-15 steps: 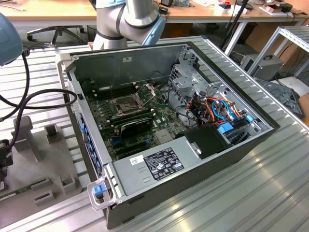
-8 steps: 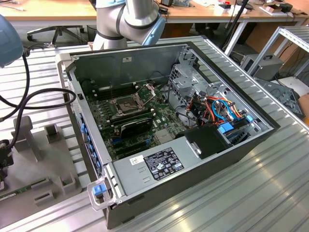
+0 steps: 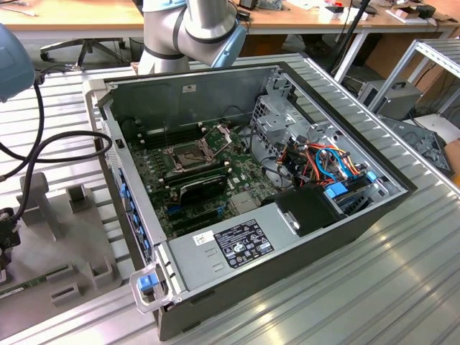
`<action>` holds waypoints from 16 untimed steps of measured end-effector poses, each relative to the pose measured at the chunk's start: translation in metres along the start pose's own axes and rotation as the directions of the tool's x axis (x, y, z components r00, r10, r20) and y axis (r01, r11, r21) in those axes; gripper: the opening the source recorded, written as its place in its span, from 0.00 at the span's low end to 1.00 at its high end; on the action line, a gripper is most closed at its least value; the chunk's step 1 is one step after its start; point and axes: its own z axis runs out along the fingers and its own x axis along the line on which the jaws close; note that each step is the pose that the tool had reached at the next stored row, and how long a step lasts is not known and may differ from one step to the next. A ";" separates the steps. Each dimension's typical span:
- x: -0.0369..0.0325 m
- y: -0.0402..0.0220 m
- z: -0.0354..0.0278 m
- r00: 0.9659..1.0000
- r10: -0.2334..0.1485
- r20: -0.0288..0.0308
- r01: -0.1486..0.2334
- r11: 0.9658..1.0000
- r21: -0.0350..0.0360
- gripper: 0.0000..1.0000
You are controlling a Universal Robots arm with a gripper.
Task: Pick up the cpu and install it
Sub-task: 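Pick up the cpu and move it towards the insertion slot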
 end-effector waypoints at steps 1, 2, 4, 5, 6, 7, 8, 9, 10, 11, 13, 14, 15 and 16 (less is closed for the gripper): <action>0.0000 0.0000 0.0003 1.000 0.000 0.000 0.000 1.000 0.000 0.69; 0.0001 0.0001 0.0007 1.000 0.000 0.000 0.000 1.000 0.000 0.69; 0.0005 0.0002 0.0020 1.000 -0.001 0.000 0.001 1.000 0.000 0.69; 0.0005 0.0002 0.0023 1.000 -0.001 0.000 0.001 1.000 0.000 0.69; 0.0006 0.0002 0.0023 1.000 -0.001 0.000 0.001 1.000 0.000 0.69; 0.0006 0.0002 0.0024 1.000 -0.001 0.000 0.001 1.000 0.000 0.69; 0.0006 0.0002 0.0025 1.000 -0.001 0.000 0.001 1.000 0.000 0.69; 0.0006 0.0002 0.0025 1.000 -0.001 0.000 0.001 1.000 0.000 0.69; 0.0007 0.0002 0.0026 1.000 -0.001 0.000 0.001 1.000 0.000 0.69; 0.0009 0.0003 0.0026 1.000 -0.001 0.000 0.001 1.000 0.000 0.69; 0.0012 0.0002 0.0025 1.000 -0.001 0.000 0.001 1.000 0.000 0.69; 0.0013 0.0003 0.0025 1.000 -0.001 0.000 0.001 1.000 0.000 0.69; 0.0014 0.0003 0.0025 1.000 -0.001 0.000 0.001 1.000 0.000 0.69; 0.0014 0.0003 0.0025 1.000 -0.001 0.000 0.001 1.000 0.000 0.69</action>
